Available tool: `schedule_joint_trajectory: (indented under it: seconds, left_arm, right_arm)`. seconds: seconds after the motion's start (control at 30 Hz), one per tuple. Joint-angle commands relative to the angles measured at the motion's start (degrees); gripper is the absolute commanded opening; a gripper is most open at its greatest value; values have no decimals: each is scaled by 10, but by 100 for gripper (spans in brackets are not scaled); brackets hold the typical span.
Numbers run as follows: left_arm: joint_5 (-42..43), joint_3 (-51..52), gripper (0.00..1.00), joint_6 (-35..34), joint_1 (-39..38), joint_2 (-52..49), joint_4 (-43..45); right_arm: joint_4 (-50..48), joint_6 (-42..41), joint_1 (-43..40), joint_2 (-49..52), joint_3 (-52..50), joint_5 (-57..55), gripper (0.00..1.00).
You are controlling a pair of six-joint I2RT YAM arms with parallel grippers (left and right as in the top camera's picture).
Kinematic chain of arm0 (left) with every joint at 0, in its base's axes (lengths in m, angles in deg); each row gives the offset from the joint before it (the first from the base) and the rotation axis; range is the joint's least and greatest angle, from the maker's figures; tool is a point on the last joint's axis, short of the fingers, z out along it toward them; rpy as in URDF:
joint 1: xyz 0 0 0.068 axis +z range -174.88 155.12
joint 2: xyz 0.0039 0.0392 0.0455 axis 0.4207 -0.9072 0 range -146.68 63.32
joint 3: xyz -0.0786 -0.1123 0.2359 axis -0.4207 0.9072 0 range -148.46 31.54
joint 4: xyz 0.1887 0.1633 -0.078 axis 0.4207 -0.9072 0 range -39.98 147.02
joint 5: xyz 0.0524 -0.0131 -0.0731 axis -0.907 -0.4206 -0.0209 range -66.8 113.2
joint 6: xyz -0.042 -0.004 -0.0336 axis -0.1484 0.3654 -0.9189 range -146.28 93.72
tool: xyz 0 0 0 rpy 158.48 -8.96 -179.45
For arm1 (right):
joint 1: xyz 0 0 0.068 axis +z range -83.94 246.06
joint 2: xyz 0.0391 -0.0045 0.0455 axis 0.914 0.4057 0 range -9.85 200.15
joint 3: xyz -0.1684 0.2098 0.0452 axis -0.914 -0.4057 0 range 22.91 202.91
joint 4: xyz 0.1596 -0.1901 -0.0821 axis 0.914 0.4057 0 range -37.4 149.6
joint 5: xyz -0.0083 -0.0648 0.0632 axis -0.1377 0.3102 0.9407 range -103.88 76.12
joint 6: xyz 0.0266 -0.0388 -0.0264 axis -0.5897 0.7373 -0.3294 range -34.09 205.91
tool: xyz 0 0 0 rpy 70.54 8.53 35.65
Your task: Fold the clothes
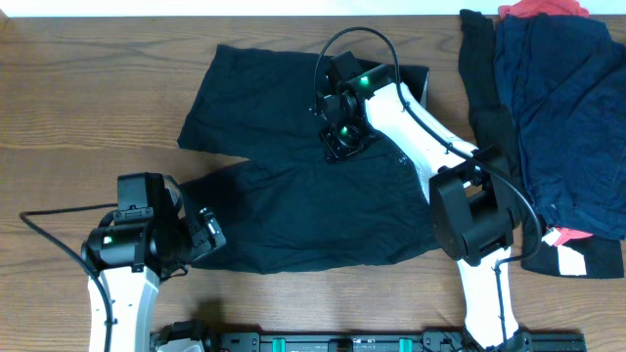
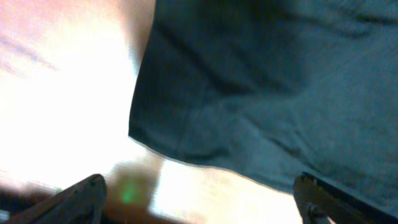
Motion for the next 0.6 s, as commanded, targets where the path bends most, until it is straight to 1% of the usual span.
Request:
schedule_joint_trajectory:
  seconds: [0.0,0.1,0.2,0.3,0.33,0.37,0.57]
  left_arm:
    - [-5,-3,99,-35,-1,-12,-14]
    - [33,3,98,-53,-1,-21,-15]
    - [70,12,98,-55,-1,-31,-16]
    - [74,28,98,-55,-2,-40,-28]
    - [73,35,92,-55,-2,-40,-33]
    - [72,43,89,-50,-2,-41,-39]
    - [73,54,88,-55,-14,-40,-50]
  right_arm:
    - [-3,9,-1,-14,-3,6,31]
    - [-6,13,-3,-14,-3,6,32]
    - [-13,13,-7,-14,-3,6,33]
    - [-18,13,-12,-14,-3,6,34]
    - [-18,13,-13,-14,-3,6,34]
    - [-18,13,-14,-14,-3,6,35]
    - [-23,13,-20,-14,-3,6,38]
